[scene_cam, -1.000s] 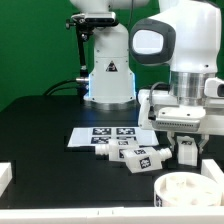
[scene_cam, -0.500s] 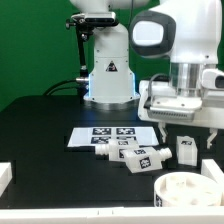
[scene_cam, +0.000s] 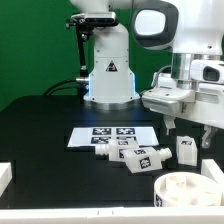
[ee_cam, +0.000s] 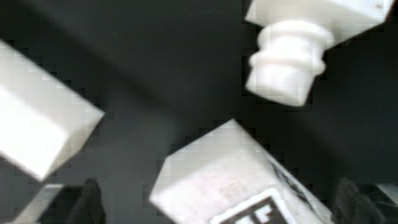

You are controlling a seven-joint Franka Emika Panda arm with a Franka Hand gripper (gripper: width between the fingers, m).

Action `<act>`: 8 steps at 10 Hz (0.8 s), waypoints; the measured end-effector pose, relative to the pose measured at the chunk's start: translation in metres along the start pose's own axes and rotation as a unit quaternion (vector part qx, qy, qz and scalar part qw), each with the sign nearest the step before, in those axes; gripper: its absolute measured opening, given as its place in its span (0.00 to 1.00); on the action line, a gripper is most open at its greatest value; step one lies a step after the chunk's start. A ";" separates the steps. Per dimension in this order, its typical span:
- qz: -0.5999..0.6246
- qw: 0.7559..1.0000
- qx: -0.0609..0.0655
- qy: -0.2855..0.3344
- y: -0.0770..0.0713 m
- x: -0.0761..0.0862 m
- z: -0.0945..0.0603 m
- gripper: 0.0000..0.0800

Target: Assemble stool

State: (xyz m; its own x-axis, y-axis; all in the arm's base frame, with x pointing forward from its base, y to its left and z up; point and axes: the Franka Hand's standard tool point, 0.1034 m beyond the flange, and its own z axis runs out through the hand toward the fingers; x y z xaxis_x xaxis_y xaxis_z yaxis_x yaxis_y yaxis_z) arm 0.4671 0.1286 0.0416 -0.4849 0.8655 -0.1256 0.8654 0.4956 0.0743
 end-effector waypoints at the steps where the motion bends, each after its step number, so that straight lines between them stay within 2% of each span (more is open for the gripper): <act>1: 0.031 1.000 0.000 0.001 0.000 0.000 0.000 0.81; 3: 0.143 0.990 0.002 0.004 0.002 0.000 -0.001 0.81; 5: 0.309 0.951 0.002 0.009 0.009 0.001 -0.005 0.81; 6: 0.414 0.910 0.019 0.005 0.008 -0.002 -0.005 0.81; 8: 0.453 0.891 0.019 0.008 0.010 -0.001 -0.005 0.81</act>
Offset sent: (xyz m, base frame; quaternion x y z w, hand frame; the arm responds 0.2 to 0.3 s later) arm 0.0158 -0.0009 0.0166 -0.0002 -0.0331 0.4481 0.8934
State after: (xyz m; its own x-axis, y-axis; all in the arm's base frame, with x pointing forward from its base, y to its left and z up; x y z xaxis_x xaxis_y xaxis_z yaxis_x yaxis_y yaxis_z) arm 0.4756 0.1325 0.0476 0.4138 0.9102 -0.0174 0.9060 -0.4098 0.1057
